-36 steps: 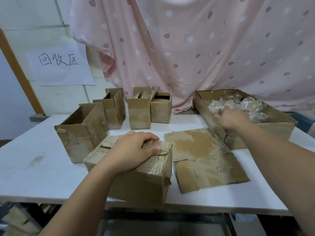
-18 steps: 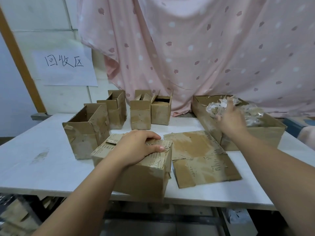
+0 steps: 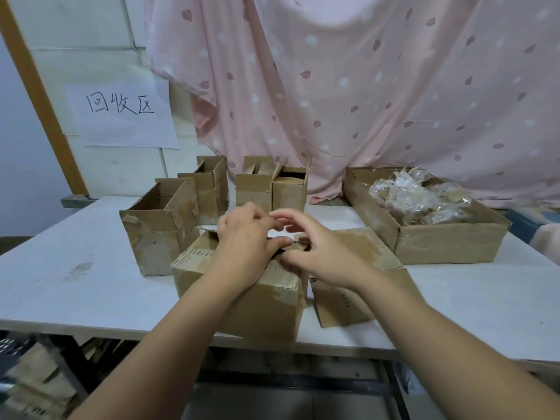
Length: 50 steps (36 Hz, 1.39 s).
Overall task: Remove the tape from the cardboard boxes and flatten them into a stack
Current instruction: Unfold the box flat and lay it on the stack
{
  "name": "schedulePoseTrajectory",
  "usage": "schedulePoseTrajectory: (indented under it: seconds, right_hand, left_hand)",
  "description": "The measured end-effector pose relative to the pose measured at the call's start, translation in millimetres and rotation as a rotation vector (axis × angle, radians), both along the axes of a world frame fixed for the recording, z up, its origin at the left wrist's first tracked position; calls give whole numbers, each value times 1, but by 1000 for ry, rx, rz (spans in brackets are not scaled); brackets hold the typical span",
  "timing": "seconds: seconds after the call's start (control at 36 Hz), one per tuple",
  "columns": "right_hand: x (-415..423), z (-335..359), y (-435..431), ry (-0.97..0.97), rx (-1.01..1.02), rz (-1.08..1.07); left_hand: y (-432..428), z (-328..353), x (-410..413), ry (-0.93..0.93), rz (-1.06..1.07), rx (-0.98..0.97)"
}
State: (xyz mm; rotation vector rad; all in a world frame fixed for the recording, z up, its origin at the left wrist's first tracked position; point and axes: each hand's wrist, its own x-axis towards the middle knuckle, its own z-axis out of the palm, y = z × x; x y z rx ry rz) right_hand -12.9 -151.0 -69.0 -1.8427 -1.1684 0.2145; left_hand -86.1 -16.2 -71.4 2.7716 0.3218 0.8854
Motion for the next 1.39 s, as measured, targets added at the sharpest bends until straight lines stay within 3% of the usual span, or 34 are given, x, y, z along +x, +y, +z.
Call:
schedulePoseTrajectory:
  seconds: [0.08, 0.22, 0.33, 0.42, 0.5, 0.56, 0.64, 0.75, 0.83, 0.89, 1.08, 1.28, 1.39]
  right_hand:
    - [-5, -9, 0, 68, 17, 0]
    - [2, -22, 9, 133, 171, -195]
    - [10, -22, 15, 95, 225, -318]
    - [13, -21, 19, 113, 260, -412]
    - [13, -16, 20, -16, 205, -443]
    - [12, -12, 20, -132, 118, -425]
    - [13, -6, 21, -163, -20, -424]
    - [12, -1, 20, -78, -95, -449]
    - [8, 3, 19, -46, -83, -415]
    - [4, 6, 18, -28, -90, -390]
    - [-11, 14, 14, -174, -368, -346]
    - [-31, 12, 16, -187, -564, -338]
    - [-40, 9, 20, -116, -502, -327]
  left_hand:
    - [-1, -2, -2, -138, 33, -6]
    - [-3, 0, -10, -176, 27, -157]
    - [-8, -2, -16, -257, 0, -57]
    - [-11, 1, -17, -106, 77, -49]
    - [-9, 3, -12, 140, 173, 18]
    - [-6, 2, -8, 264, 165, 36]
    - [-3, 2, -6, 320, 53, -93]
    - [-5, 6, -16, 226, 19, 88]
    - [-11, 8, -30, -42, -13, 287]
    - [-17, 14, -41, -97, -45, 281]
    - [-3, 44, -71, 323, -91, -209]
    - [15, 41, -74, 690, 22, -21]
    - [18, 35, -80, 845, 95, -141]
